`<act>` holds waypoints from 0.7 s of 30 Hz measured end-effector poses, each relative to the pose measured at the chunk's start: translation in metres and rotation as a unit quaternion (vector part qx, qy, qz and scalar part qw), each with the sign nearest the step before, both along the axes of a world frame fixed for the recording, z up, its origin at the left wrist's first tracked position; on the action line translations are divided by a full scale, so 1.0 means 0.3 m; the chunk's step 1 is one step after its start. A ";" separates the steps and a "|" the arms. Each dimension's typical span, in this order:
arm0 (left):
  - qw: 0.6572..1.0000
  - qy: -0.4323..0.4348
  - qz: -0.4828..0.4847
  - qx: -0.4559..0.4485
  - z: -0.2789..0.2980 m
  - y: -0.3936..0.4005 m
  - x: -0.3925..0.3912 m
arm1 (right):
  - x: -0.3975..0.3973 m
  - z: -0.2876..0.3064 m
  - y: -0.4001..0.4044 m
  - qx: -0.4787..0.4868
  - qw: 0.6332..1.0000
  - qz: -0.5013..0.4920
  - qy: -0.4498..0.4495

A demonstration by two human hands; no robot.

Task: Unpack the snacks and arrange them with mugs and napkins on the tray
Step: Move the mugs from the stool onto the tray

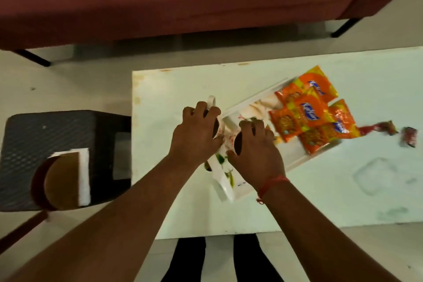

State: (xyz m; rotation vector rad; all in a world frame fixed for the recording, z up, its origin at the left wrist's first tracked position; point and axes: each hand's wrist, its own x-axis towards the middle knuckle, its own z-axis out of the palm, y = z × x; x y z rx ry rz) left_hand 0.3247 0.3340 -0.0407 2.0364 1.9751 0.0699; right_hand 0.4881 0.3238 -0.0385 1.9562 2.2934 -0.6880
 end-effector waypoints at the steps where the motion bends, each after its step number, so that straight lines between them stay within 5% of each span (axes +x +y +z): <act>1: 1.000 -0.002 -0.014 -0.006 -0.010 0.015 0.059 | 0.051 -0.010 -0.003 -0.009 1.000 -0.011 0.003; 13: 0.977 0.047 -0.193 -0.080 -0.089 0.181 0.412 | 0.333 -0.100 -0.034 -0.084 0.992 -0.057 0.080; 21: 0.963 0.101 -0.217 -0.124 -0.103 0.248 0.455 | 0.363 -0.122 -0.025 -0.069 0.994 -0.044 0.072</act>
